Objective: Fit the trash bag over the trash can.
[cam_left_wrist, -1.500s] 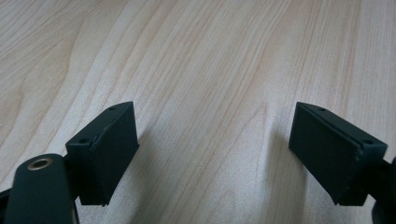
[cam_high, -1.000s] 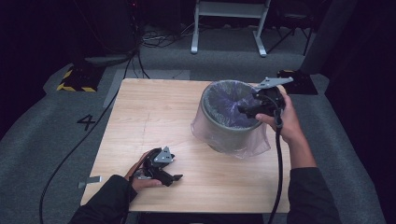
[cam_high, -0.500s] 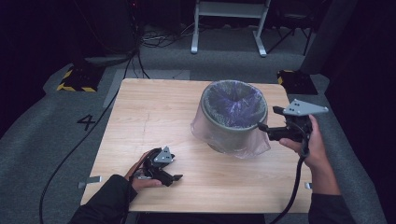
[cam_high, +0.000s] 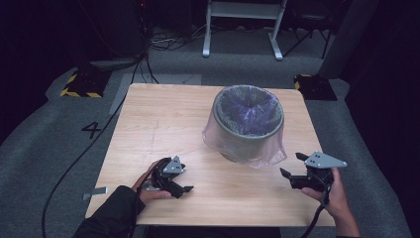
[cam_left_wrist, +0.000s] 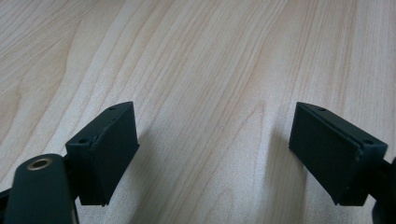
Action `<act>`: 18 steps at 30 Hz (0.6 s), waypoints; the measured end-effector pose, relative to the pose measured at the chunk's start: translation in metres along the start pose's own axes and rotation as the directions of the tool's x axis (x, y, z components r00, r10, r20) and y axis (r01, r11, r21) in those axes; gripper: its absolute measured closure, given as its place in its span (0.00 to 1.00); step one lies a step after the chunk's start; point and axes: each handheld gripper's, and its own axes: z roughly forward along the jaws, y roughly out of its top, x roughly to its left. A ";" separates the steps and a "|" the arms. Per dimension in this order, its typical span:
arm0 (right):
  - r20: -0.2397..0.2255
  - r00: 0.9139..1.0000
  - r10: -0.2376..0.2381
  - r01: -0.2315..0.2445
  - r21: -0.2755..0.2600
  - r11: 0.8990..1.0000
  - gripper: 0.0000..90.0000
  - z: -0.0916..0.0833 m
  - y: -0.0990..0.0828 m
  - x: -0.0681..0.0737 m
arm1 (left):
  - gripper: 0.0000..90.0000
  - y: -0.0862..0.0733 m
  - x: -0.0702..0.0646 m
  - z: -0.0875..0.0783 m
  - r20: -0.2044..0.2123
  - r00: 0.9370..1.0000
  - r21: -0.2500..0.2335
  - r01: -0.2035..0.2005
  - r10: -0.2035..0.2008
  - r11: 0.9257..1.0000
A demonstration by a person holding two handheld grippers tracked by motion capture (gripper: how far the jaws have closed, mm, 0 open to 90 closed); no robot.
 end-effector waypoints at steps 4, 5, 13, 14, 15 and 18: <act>-0.011 1.000 0.004 -0.003 0.061 0.998 0.21 0.014 -0.022 0.003 | 0.17 0.000 0.000 0.000 0.000 1.000 -0.001 -0.001 0.001 1.000; -0.008 1.000 0.004 -0.003 0.076 0.997 0.21 0.016 -0.027 0.003 | 0.17 0.000 0.000 0.000 0.000 1.000 0.000 -0.002 0.002 1.000; -0.036 0.998 0.051 -0.046 0.132 0.990 0.21 0.030 -0.056 0.005 | 0.17 0.000 0.000 0.000 0.000 1.000 0.000 -0.001 0.001 1.000; -0.037 0.998 0.056 -0.051 0.139 0.989 0.21 0.031 -0.059 0.005 | 0.17 0.000 0.000 0.000 0.000 1.000 0.000 0.000 0.000 1.000; -0.038 0.997 0.061 -0.055 0.144 0.988 0.21 0.032 -0.061 0.005 | 0.17 0.000 0.000 0.000 0.001 1.000 0.000 -0.001 0.001 1.000; -0.050 0.993 0.108 -0.101 0.119 0.988 0.20 0.031 -0.067 0.003 | 0.17 0.000 0.000 0.000 0.001 1.000 0.000 -0.002 0.002 1.000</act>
